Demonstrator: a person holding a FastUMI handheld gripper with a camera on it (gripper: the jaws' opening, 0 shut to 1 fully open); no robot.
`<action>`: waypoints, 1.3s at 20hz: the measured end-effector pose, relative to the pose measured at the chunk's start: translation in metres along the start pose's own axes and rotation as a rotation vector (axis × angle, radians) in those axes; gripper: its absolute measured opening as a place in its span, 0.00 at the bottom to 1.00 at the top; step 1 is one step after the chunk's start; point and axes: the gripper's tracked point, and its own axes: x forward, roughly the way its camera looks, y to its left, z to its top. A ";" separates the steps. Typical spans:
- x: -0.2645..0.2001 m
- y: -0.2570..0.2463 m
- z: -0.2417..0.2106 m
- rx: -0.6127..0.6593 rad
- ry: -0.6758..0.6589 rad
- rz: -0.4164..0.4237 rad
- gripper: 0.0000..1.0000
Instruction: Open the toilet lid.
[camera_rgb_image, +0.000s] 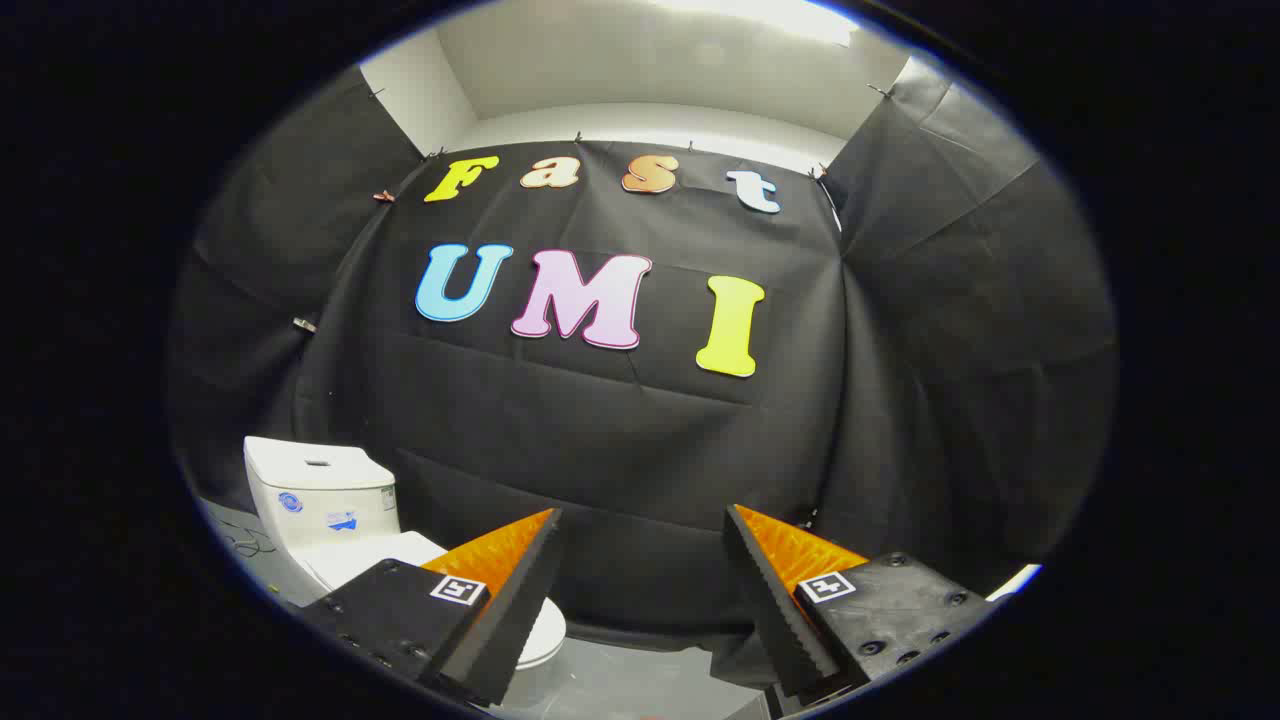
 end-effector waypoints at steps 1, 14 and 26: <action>0.001 -0.002 -0.001 0.005 0.002 -0.007 0.97; -0.001 -0.016 0.010 0.030 -0.031 -0.055 0.97; -0.001 0.025 0.001 0.171 0.079 0.001 0.98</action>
